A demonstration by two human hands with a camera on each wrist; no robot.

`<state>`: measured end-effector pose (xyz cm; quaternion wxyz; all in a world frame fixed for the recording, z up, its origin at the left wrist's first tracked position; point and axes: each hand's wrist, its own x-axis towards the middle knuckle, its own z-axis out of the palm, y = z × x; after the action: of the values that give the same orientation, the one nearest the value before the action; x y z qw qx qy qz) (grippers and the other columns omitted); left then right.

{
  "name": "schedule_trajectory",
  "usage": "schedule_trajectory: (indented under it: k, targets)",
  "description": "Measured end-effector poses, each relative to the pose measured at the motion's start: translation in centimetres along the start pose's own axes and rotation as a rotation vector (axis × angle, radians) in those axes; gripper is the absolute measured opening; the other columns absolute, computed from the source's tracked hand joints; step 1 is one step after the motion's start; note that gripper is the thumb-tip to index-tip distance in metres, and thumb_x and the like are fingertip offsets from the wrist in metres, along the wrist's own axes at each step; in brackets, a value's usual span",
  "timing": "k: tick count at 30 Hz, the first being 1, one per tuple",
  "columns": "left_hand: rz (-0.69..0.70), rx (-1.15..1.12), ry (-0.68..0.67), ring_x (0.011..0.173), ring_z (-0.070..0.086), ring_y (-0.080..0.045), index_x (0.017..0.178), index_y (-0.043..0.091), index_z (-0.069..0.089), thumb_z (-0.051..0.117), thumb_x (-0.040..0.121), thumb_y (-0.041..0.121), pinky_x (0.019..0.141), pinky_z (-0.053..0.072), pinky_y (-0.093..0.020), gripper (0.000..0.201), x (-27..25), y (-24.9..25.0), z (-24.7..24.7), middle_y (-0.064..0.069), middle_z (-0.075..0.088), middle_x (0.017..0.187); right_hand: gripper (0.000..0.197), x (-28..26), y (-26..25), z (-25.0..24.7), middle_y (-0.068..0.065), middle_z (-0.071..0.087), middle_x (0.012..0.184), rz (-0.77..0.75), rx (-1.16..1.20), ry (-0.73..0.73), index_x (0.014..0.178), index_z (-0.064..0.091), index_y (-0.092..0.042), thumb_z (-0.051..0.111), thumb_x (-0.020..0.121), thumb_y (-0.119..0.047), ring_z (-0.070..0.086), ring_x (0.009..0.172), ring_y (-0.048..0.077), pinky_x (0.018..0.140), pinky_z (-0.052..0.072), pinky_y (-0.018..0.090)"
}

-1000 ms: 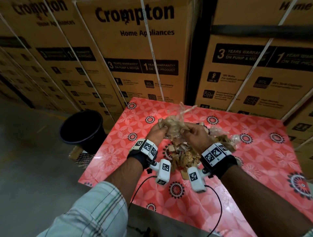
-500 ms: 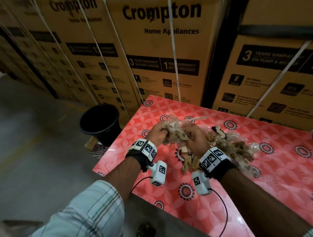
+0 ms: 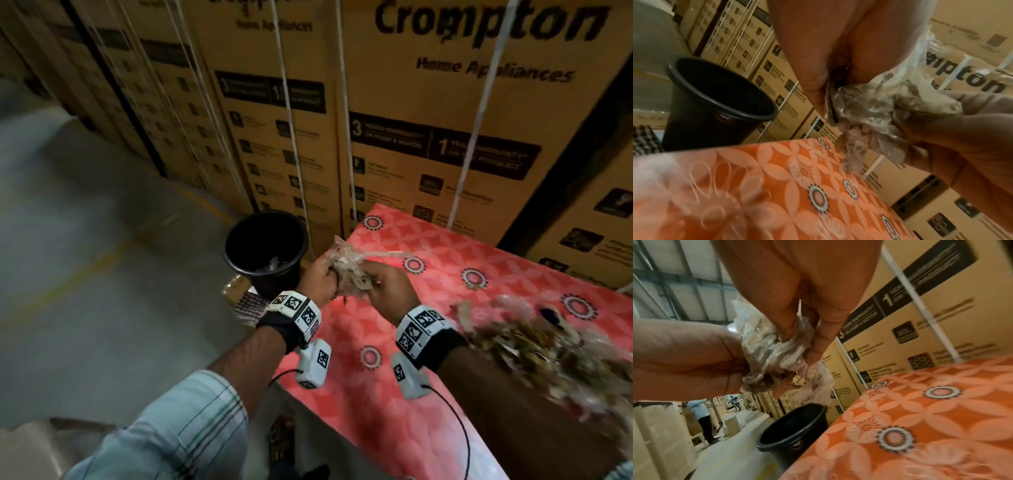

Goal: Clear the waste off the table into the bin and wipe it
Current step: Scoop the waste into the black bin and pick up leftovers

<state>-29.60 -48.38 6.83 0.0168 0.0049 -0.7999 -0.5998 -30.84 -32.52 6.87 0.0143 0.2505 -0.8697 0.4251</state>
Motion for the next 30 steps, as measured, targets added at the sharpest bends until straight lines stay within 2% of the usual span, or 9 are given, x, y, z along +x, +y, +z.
schedule_trajectory:
  k: [3, 7, 8, 14, 16, 19, 23, 28, 30]
  targets:
    - [0.002, -0.01, 0.026, 0.115, 0.056, -0.021, 0.121, 0.021, 0.057, 0.038, 0.08, -0.01, 0.108, 0.041, -0.032, 0.055, 2.3, -2.4, -5.2, -0.01, 0.063, 0.121, 0.028, 4.6, -1.8, 4.2, 0.002, 0.073, 0.086, 0.0, -0.03, -0.017, 0.088, 0.071, -0.015, 0.054, 0.07, -0.003, 0.068, 0.085, 0.024, 0.069, 0.053, 0.038]
    - [-0.091, 0.016, 0.069, 0.107, 0.06, -0.018, 0.125, 0.014, 0.058, 0.04, 0.086, -0.011, 0.097, 0.047, -0.027, 0.051, 5.0, -5.5, -12.0, -0.006, 0.065, 0.112, 0.028, 10.6, -4.0, 8.9, -0.003, 0.073, 0.09, 0.052, -0.017, -0.091, 0.092, 0.073, -0.017, 0.057, 0.072, -0.005, 0.066, 0.086, 0.014, 0.067, 0.042, 0.01]
    - [-0.102, 0.012, 0.058, 0.105, 0.06, -0.019, 0.126, 0.014, 0.057, 0.039, 0.087, -0.012, 0.092, 0.047, -0.025, 0.051, 5.4, -6.0, -13.4, -0.005, 0.065, 0.108, 0.028, 11.7, -4.5, 9.8, -0.004, 0.073, 0.092, 0.061, -0.012, -0.109, 0.094, 0.073, -0.018, 0.058, 0.073, -0.008, 0.066, 0.088, 0.012, 0.068, 0.04, 0.009]
    - [-0.286, 0.023, -0.06, 0.109, 0.059, -0.023, 0.134, 0.032, 0.045, 0.049, 0.085, -0.007, 0.092, 0.05, -0.036, 0.062, 10.2, -9.8, -21.5, -0.007, 0.063, 0.119, 0.03, 18.8, -5.6, 16.8, 0.0, 0.071, 0.108, 0.159, 0.028, -0.138, 0.108, 0.071, -0.015, 0.065, 0.079, -0.008, 0.064, 0.103, 0.016, 0.087, 0.045, 0.02]
    - [-0.316, -0.009, -0.113, 0.113, 0.056, -0.019, 0.133, 0.033, 0.04, 0.051, 0.088, -0.008, 0.087, 0.05, -0.024, 0.061, 11.2, -10.7, -22.9, -0.002, 0.059, 0.122, 0.034, 20.3, -5.7, 18.1, 0.002, 0.069, 0.112, 0.207, 0.055, -0.168, 0.113, 0.068, -0.015, 0.067, 0.08, -0.011, 0.062, 0.108, 0.017, 0.092, 0.045, 0.023]
    - [-0.304, -0.024, -0.177, 0.105, 0.055, -0.004, 0.135, 0.026, 0.03, 0.054, 0.09, -0.01, 0.079, 0.045, -0.008, 0.062, 12.4, -11.7, -24.0, 0.008, 0.053, 0.109, 0.042, 22.2, -5.1, 19.7, 0.005, 0.067, 0.116, 0.285, 0.057, -0.243, 0.12, 0.063, -0.017, 0.065, 0.079, -0.008, 0.06, 0.111, 0.022, 0.096, 0.048, 0.035]
    - [-0.326, 0.037, -0.121, 0.115, 0.053, -0.015, 0.142, 0.017, 0.029, 0.062, 0.09, 0.001, 0.094, 0.043, -0.026, 0.064, 13.6, -14.2, -24.1, 0.0, 0.053, 0.12, 0.036, 24.5, -3.9, 22.0, 0.004, 0.063, 0.119, 0.329, -0.035, -0.264, 0.118, 0.06, -0.023, 0.06, 0.084, -0.011, 0.059, 0.111, 0.025, 0.093, 0.049, 0.041]
    - [-0.421, 0.199, -0.058, 0.118, 0.055, -0.03, 0.142, 0.013, 0.037, 0.06, 0.089, 0.005, 0.092, 0.043, -0.029, 0.058, 14.4, -17.5, -23.9, -0.012, 0.059, 0.126, 0.035, 26.0, -1.7, 25.0, 0.016, 0.047, 0.124, 0.425, -0.311, -0.387, 0.117, 0.06, -0.028, 0.06, 0.083, -0.032, 0.047, 0.115, 0.038, 0.096, 0.045, 0.044]
    - [-0.457, 0.255, -0.018, 0.116, 0.057, -0.032, 0.144, 0.013, 0.036, 0.06, 0.089, 0.007, 0.096, 0.047, -0.037, 0.06, 14.4, -18.1, -23.6, -0.015, 0.06, 0.127, 0.033, 26.1, -1.3, 26.0, 0.019, 0.041, 0.126, 0.472, -0.367, -0.386, 0.116, 0.062, -0.026, 0.057, 0.084, -0.033, 0.043, 0.115, 0.042, 0.095, 0.045, 0.046]
